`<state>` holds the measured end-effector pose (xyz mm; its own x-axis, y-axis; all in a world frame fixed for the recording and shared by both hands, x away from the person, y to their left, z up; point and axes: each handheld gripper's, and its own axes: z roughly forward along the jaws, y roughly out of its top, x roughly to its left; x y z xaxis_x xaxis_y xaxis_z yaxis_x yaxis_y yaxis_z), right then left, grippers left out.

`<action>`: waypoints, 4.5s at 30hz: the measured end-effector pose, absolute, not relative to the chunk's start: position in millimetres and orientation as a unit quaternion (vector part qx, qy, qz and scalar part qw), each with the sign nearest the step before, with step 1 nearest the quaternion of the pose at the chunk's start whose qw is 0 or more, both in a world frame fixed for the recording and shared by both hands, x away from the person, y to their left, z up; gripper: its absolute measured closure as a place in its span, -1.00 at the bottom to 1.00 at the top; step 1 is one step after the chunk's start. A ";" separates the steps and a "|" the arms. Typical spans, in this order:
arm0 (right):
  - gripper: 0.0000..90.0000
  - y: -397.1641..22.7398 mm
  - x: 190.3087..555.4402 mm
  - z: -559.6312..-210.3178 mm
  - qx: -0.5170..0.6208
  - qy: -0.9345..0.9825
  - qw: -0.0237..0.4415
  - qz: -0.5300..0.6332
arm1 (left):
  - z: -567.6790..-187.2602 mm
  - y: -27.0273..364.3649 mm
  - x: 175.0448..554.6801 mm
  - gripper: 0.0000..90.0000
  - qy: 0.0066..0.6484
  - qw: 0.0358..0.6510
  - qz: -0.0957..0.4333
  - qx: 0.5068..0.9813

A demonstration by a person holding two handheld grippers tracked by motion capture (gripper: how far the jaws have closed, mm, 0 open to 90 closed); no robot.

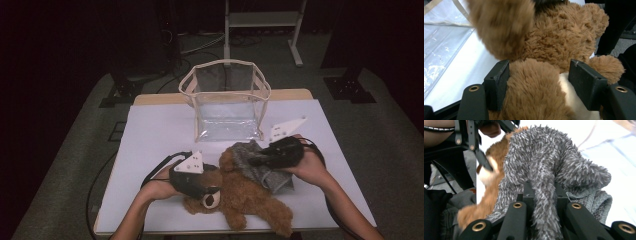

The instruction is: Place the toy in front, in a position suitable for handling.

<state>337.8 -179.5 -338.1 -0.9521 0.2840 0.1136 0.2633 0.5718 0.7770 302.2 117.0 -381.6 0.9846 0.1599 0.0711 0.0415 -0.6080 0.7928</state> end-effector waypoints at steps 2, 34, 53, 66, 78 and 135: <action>0.71 -163.9 345.5 -342.3 0.147 0.894 0.004 0.424 | -381.6 117.5 301.6 -0.25 0.055 0.438 0.068 0.895; 0.72 -210.6 313.1 -370.2 0.182 0.885 0.016 0.427 | -375.1 121.2 306.5 -0.25 0.065 0.456 0.083 0.884; 0.72 -244.8 314.3 -346.1 0.218 0.864 0.049 0.451 | -388.4 144.5 313.5 -0.20 0.088 0.457 0.072 0.882; 0.71 -156.7 328.1 -301.1 0.128 0.897 0.056 0.420 | -386.4 134.9 310.0 -0.18 0.079 0.446 0.081 0.888; 0.71 -146.4 373.1 -363.4 0.187 0.919 0.014 0.346 | -386.8 137.0 307.5 -0.18 0.072 0.443 0.082 0.890; 0.71 -171.6 316.5 -351.1 0.166 0.901 0.040 0.398 | -389.0 138.1 323.1 -0.11 0.119 0.432 0.108 0.888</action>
<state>316.5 -171.6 -351.1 -0.9415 0.3316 0.0597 0.2676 0.6285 0.7303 323.1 138.1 -389.0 0.9480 0.3054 0.0896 0.1181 -0.5990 0.7920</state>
